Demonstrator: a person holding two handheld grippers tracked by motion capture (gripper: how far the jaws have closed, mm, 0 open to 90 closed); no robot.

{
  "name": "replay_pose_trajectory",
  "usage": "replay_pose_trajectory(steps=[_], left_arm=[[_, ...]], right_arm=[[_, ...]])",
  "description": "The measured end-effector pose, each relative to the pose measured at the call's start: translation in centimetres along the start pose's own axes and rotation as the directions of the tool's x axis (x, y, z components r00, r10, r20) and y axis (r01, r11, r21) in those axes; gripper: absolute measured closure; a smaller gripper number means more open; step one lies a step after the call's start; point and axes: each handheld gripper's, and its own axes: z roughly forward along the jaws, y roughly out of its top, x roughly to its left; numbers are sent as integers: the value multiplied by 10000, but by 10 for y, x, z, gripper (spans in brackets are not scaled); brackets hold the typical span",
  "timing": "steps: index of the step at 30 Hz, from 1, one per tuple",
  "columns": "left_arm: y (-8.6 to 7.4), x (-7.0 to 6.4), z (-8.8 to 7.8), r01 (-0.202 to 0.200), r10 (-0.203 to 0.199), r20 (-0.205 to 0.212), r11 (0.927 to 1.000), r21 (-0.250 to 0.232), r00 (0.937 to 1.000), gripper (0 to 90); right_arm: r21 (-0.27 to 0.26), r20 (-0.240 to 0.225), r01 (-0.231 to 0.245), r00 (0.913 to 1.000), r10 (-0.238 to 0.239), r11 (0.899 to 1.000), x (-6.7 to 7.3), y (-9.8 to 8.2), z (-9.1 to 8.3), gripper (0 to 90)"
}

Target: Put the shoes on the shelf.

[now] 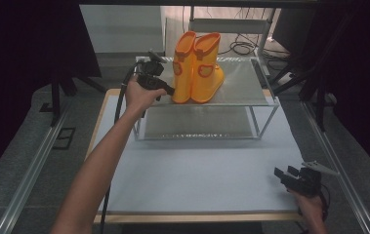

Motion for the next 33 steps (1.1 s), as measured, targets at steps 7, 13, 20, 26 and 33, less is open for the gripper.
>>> replay_pose_trajectory(steps=[7, 13, 20, 26, 33], left_arm=[[-3, 5, 2, -7, 8, -392, 10000, 38, 9992, 899], [-2, 5, 10, 176, -172, -857, 9998, 34, 9962, 899], [-5, 2, 10, 270, -288, -910, 9994, -205, 9954, 900], [-8, -6, 14, -4, -27, -773, 9992, -408, 9970, 900], [-7, -6, 15, 14, -35, -631, 9994, -334, 9980, 900]], right_arm=[[-22, 25, -66, 10000, 66, 10000, -1, 0, -1, 366], [-61, 63, -82, 9999, 83, 9999, -3, 0, -2, 366], [44, 75, -78, 9999, 77, 10000, -3, -1, 0, 371], [44, 51, -73, 10000, 72, 10000, -3, -1, 1, 376], [17, 13, -67, 10000, 67, 10000, -3, -1, -1, 376]])
